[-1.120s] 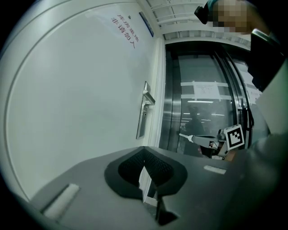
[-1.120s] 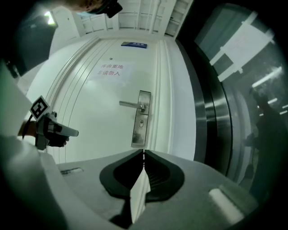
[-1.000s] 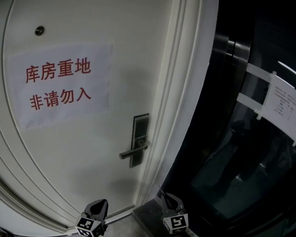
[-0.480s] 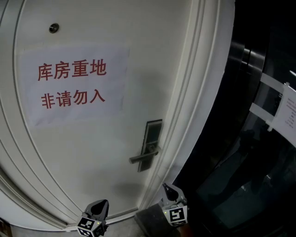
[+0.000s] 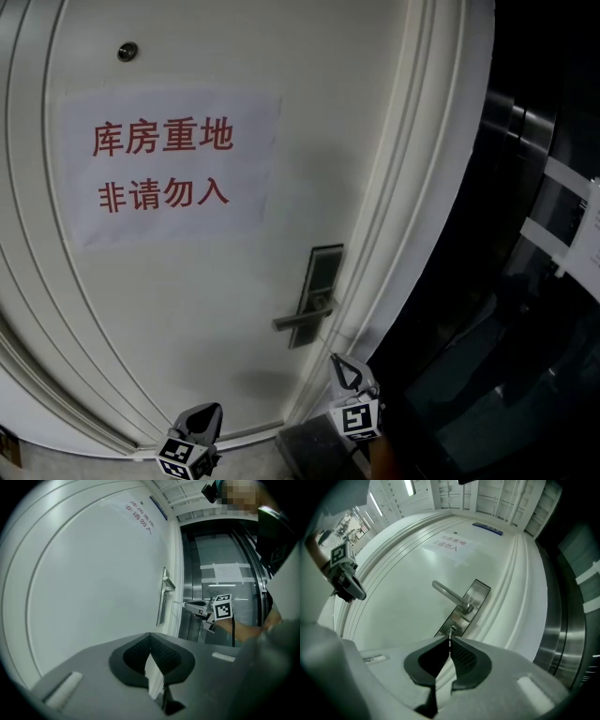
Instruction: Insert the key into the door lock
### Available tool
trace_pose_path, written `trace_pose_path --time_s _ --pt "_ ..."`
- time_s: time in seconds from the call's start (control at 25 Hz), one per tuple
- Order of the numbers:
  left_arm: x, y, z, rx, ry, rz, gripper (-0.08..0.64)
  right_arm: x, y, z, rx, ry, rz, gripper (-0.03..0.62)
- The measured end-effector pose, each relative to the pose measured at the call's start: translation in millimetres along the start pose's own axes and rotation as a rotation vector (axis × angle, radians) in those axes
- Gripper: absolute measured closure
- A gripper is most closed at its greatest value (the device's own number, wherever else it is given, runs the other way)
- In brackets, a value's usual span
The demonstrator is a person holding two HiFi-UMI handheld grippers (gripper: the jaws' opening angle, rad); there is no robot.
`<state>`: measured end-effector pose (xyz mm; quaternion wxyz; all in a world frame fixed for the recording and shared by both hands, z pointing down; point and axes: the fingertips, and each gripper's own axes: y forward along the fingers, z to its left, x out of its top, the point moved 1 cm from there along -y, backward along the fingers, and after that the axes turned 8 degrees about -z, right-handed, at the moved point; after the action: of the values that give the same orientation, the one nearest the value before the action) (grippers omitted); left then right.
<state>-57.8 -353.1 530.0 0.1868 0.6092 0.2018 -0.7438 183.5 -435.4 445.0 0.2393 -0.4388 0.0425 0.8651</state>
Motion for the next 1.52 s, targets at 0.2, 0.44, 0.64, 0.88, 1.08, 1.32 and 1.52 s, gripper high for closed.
trace_pose_path --time_s 0.2,0.44,0.64,0.88,1.08,1.32,1.52 --pt "1.0 -2.0 1.5 0.012 0.002 -0.001 0.557 4.3 12.9 -1.3 0.018 -0.065 0.004 0.581" --pt "0.0 -1.1 -1.0 0.012 0.002 -0.003 0.557 -2.1 24.5 0.3 0.042 -0.204 0.042 0.581" --pt "0.3 -0.4 -2.2 0.012 0.003 -0.003 0.557 -2.0 33.6 -2.9 0.049 -0.247 0.051 0.581" --pt "0.3 -1.5 -0.5 0.022 0.005 -0.002 0.557 -8.9 40.8 -3.5 0.058 -0.298 0.072 0.581" --pt "-0.7 -1.9 0.2 0.027 0.006 -0.002 0.557 -13.7 43.5 -5.9 0.059 -0.337 0.086 0.581" --pt "-0.4 2.0 -2.2 0.022 0.005 -0.003 0.557 -14.1 44.7 -7.6 0.058 -0.378 0.085 0.581" --pt "-1.5 4.7 -1.8 0.02 0.003 -0.003 0.557 -7.9 47.0 -5.5 0.065 -0.407 0.072 0.581"
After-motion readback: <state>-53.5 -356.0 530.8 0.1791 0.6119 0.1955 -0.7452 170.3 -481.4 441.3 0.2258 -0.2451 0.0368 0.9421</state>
